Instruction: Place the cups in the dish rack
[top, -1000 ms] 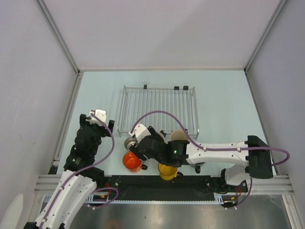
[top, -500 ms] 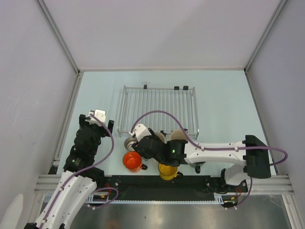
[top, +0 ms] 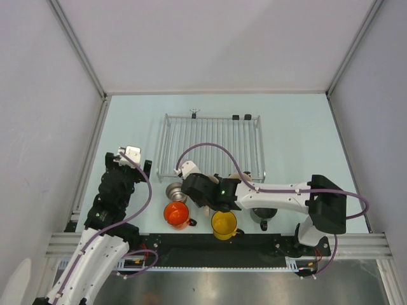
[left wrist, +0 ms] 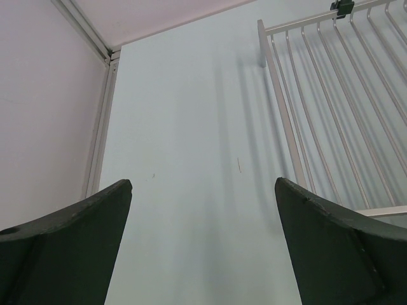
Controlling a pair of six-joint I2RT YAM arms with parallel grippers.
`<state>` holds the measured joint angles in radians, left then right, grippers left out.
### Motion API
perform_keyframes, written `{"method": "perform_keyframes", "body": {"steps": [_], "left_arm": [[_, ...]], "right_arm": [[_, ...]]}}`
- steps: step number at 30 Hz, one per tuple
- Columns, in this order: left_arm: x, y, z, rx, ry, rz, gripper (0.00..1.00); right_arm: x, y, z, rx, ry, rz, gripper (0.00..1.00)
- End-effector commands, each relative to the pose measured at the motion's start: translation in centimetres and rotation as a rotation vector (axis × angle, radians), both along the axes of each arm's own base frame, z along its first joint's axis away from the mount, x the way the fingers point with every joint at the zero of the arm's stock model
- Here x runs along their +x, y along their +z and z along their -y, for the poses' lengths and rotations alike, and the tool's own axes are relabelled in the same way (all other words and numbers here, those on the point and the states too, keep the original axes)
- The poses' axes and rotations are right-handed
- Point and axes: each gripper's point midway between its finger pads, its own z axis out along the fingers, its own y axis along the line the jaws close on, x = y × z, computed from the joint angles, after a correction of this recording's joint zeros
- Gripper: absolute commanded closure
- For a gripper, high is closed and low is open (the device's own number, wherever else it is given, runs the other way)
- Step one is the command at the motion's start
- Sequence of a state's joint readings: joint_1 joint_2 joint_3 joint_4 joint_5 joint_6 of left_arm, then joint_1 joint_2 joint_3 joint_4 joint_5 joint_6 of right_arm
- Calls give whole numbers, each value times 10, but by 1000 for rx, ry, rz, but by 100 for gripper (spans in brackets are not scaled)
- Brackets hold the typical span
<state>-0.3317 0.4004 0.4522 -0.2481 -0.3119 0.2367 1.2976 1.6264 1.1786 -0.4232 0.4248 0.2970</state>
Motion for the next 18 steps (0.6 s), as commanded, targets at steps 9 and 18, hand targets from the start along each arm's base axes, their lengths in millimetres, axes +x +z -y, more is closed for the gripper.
{"method": "perform_keyframes", "body": {"steps": [9, 18], "left_arm": [[3, 7, -1, -26, 24, 16, 0], [1, 49, 12, -77, -42, 38, 0]], "right_arm": [[19, 10, -9, 27, -21, -74, 100], [-5, 139, -11, 337, 54, -6, 100]]}}
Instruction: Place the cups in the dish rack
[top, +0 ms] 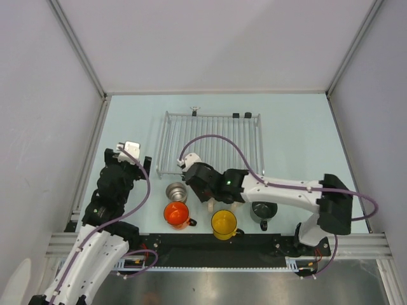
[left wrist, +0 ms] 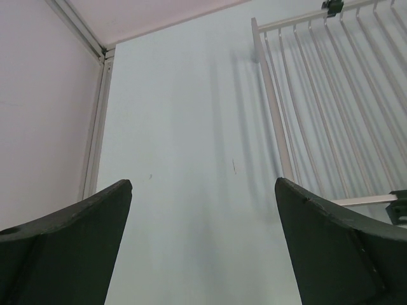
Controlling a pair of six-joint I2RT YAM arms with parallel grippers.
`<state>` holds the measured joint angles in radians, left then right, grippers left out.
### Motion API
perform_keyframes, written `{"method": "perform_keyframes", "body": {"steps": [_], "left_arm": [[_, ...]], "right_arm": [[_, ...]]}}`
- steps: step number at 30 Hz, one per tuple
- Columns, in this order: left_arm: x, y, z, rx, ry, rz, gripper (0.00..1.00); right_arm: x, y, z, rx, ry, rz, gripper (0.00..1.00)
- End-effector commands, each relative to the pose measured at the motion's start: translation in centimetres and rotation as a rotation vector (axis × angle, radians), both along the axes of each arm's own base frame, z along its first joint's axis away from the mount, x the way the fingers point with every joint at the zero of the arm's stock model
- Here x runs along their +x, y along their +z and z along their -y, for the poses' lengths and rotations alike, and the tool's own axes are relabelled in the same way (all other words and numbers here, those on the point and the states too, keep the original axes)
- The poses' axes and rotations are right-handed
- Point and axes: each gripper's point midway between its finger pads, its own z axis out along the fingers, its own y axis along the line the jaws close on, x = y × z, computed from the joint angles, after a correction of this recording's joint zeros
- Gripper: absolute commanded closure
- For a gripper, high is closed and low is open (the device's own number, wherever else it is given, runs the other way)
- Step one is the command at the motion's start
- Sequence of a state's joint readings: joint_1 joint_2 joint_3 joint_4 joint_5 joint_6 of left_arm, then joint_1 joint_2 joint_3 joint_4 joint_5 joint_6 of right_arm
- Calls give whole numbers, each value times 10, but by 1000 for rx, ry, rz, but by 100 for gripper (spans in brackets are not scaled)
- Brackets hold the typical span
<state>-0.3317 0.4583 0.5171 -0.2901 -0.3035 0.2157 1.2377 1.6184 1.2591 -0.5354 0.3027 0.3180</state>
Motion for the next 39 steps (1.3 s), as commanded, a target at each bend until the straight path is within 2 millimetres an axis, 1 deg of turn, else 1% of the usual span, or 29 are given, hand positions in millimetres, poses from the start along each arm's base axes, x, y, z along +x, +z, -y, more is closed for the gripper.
{"method": "perform_keyframes", "body": {"steps": [1, 3, 4, 5, 6, 7, 8, 9, 10, 11, 12, 13, 14, 15, 16, 17, 20, 21, 23, 24, 28, 29, 31, 32, 34, 35, 36, 37, 39], "left_arm": [[-3, 53, 11, -79, -50, 84, 0], [-6, 59, 21, -102, -105, 68, 0], [-7, 72, 25, -118, -124, 84, 0], [-9, 77, 28, -136, -140, 86, 0], [-9, 81, 36, -153, -182, 79, 0], [-11, 95, 42, -175, -210, 95, 0], [-14, 97, 47, -197, -235, 73, 0], [-15, 108, 63, -216, -316, 62, 0], [-17, 112, 68, -234, -341, 50, 0], [-19, 111, 74, -244, -369, 20, 0], [-24, 124, 85, -255, -438, 23, 0], [-23, 122, 92, -255, -477, -6, 0], [-25, 120, 97, -260, -501, -34, 0], [-29, 127, 105, -275, -555, -41, 0], [-27, 119, 110, -284, -564, -98, 0], [-28, 117, 114, -291, -584, -123, 0], [-34, 115, 128, -334, -661, -194, 0], [-36, 112, 132, -347, -685, -212, 0], [-39, 108, 139, -364, -731, -233, 0], [-40, 104, 140, -371, -745, -248, 0], [-49, 100, 139, -438, -876, -249, 0], [-57, 103, 143, -468, -943, -254, 0], [-49, 98, 136, -529, -944, -282, 0], [-57, 101, 140, -574, -1032, -305, 0], [-48, 100, 134, -702, -1057, -375, 0], [-50, 100, 135, -751, -1094, -411, 0], [-61, 106, 138, -819, -1186, -468, 0], [-55, 101, 138, -869, -1213, -521, 0], [-51, 106, 137, -878, -1253, -527, 0]], "right_arm": [[-12, 145, -9, 380, 47, 108, 100], [-22, 163, -7, 471, 100, 115, 100], [-27, 185, 4, 548, 113, 137, 100], [-34, 205, 1, 644, 173, 153, 100], [-35, 194, 6, 658, 183, 152, 100], [-36, 205, 12, 721, 189, 170, 100], [-37, 240, 21, 867, 220, 211, 100], [-39, 228, 27, 882, 236, 196, 100], [-44, 239, 30, 949, 281, 206, 100], [-42, 270, 46, 1069, 288, 288, 100], [-43, 277, 53, 1114, 294, 318, 100], [-43, 261, 55, 1124, 304, 323, 100], [-46, 288, 69, 1242, 318, 391, 100], [-47, 292, 74, 1281, 328, 412, 100], [-53, 279, 73, 1293, 378, 394, 100], [-50, 292, 79, 1354, 388, 444, 100], [-52, 296, 83, 1450, 423, 457, 100], [-42, 291, 80, 1460, 407, 449, 100], [-46, 304, 85, 1543, 453, 436, 100], [-35, 302, 83, 1543, 440, 431, 100], [-25, 313, 89, 1609, 439, 407, 100], [-23, 314, 91, 1617, 441, 408, 100], [-15, 311, 92, 1629, 433, 404, 100], [-12, 310, 91, 1639, 429, 383, 100], [-5, 306, 89, 1649, 428, 378, 100], [-3, 304, 88, 1662, 426, 350, 100], [-1, 302, 88, 1668, 425, 345, 100], [0, 304, 90, 1686, 434, 345, 100], [9, 297, 87, 1685, 414, 319, 100]]}}
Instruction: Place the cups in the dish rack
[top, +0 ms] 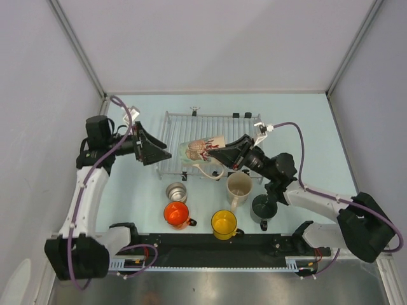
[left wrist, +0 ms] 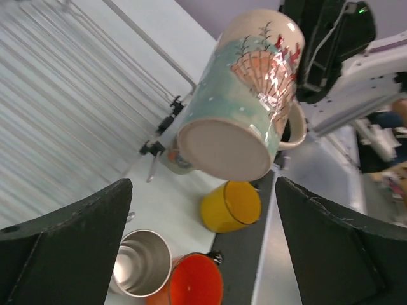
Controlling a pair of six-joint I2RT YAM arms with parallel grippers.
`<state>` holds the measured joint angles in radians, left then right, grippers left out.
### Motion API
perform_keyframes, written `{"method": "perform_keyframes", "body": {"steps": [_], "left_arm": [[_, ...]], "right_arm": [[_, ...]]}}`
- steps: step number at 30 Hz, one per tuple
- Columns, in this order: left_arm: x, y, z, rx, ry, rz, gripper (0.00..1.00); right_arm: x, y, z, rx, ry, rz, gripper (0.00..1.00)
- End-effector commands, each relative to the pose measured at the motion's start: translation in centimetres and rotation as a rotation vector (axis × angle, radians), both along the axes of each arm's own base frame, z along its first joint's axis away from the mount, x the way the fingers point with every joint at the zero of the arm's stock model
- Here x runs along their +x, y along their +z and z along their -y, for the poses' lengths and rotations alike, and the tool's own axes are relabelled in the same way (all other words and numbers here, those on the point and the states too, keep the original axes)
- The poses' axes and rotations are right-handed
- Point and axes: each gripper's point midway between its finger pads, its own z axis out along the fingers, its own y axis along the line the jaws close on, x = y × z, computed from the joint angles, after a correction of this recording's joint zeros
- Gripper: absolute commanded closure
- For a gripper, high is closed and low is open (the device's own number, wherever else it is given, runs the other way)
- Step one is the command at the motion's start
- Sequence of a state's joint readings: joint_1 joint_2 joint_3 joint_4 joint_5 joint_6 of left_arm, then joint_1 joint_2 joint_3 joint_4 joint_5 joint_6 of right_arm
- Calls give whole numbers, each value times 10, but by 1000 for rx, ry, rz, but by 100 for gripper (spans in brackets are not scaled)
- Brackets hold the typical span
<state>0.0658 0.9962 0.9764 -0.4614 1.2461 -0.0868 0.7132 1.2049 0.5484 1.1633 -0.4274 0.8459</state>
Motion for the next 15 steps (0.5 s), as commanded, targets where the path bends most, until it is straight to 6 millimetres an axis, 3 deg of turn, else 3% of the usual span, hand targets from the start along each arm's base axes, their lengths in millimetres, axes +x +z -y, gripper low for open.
{"method": "perform_keyframes", "body": {"steps": [1, 5, 15], "left_arm": [[-18, 19, 7, -167, -266, -76, 0], [-13, 16, 10, -154, -262, -66, 0], [0, -22, 31, -58, -232, -80, 0]], "right_arm": [[-27, 85, 29, 290, 44, 238, 100], [-19, 81, 24, 282, 48, 230, 100], [-16, 87, 8, 284, 130, 219, 100]]}}
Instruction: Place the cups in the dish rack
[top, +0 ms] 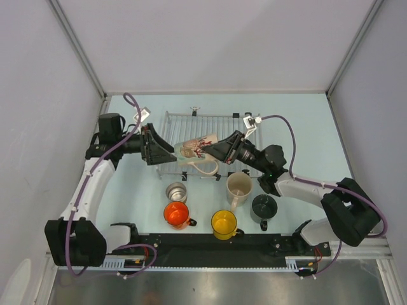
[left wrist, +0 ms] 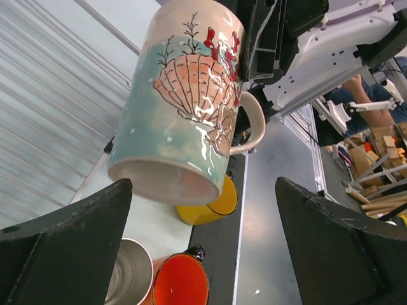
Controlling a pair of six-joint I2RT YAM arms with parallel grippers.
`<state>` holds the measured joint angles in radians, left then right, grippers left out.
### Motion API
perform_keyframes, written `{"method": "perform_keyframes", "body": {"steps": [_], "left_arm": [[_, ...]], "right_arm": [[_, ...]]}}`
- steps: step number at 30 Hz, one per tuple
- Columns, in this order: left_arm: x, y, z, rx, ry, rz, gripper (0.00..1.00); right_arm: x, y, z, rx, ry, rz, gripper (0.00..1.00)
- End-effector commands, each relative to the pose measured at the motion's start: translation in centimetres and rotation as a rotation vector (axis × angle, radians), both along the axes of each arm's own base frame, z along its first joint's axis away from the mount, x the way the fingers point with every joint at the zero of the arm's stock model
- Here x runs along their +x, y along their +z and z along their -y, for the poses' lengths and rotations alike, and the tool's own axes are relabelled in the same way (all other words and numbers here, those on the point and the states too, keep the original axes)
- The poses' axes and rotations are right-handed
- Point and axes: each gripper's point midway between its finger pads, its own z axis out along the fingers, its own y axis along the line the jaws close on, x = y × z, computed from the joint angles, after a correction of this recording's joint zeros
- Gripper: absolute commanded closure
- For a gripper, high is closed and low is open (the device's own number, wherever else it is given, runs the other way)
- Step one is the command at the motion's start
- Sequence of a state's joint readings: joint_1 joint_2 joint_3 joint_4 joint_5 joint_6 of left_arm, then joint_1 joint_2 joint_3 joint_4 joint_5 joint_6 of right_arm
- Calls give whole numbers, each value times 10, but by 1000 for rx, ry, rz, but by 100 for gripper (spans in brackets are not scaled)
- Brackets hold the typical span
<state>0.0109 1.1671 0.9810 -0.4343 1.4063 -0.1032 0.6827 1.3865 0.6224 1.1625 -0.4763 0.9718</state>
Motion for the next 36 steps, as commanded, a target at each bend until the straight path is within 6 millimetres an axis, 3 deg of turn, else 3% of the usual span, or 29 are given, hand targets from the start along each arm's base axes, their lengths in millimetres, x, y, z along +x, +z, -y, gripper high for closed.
{"method": "perform_keyframes", "body": {"steps": [1, 20, 27, 36], "left_arm": [[2, -9, 13, 35, -34, 70, 0], [6, -24, 15, 102, -12, 143, 0], [6, -21, 20, 91, -20, 125, 0], [4, -9, 26, 42, -35, 79, 0]], "right_arm": [[-47, 122, 31, 350, 54, 385, 100], [-67, 143, 50, 374, 92, 432, 100], [-60, 133, 40, 366, 102, 386, 100], [-74, 141, 22, 401, 124, 409, 100]]}}
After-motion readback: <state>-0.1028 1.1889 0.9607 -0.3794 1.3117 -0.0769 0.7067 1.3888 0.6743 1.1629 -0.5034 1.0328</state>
